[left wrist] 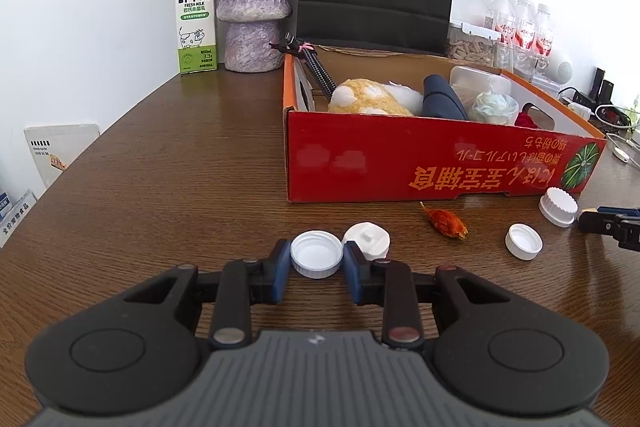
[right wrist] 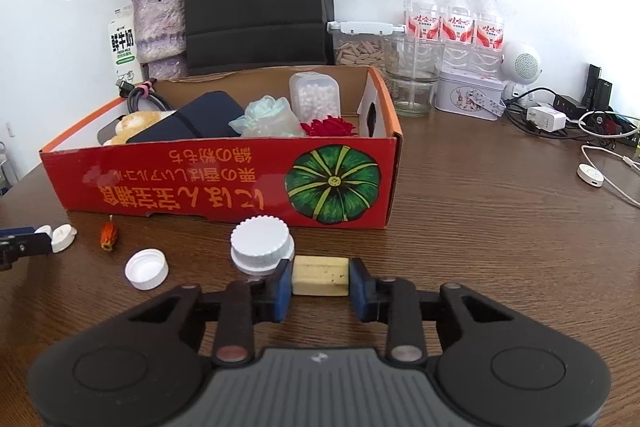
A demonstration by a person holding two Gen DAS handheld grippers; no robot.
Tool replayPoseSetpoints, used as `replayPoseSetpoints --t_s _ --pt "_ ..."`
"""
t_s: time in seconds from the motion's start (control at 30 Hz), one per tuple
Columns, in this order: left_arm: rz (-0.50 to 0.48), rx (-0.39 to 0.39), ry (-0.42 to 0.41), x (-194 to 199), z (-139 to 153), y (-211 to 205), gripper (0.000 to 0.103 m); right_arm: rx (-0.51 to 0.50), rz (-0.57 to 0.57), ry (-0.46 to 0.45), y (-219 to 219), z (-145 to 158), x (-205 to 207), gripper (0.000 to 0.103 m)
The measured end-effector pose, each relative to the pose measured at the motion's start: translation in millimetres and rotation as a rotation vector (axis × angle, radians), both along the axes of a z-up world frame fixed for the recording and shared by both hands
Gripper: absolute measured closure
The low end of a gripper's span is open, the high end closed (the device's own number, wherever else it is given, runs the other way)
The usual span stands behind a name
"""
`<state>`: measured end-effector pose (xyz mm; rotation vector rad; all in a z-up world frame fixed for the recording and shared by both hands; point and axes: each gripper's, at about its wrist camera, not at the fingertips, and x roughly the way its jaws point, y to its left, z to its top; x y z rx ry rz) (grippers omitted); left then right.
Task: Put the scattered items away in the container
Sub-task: 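Close the right gripper on the butter-coloured block while the left gripper holds the cap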
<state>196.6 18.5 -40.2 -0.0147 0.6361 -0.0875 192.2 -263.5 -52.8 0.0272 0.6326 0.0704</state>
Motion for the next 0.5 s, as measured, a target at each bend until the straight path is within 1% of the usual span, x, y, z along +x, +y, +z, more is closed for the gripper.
replayPoseSetpoints --t_s 0.13,0.23,0.5 --pt "0.002 -0.032 -0.011 -1.8 0.5 4.5 0.074 -0.028 -0.007 -0.044 4.1 3.6 -7.3 0.074" --pt "0.0 -0.034 -0.013 -2.7 0.9 5.2 0.074 -0.049 0.0 -0.065 8.2 5.5 -10.8 0.074" --pt "0.015 -0.033 -0.025 -6.8 2.4 6.9 0.074 -0.021 -0.028 -0.06 0.7 5.6 -10.0 0.074"
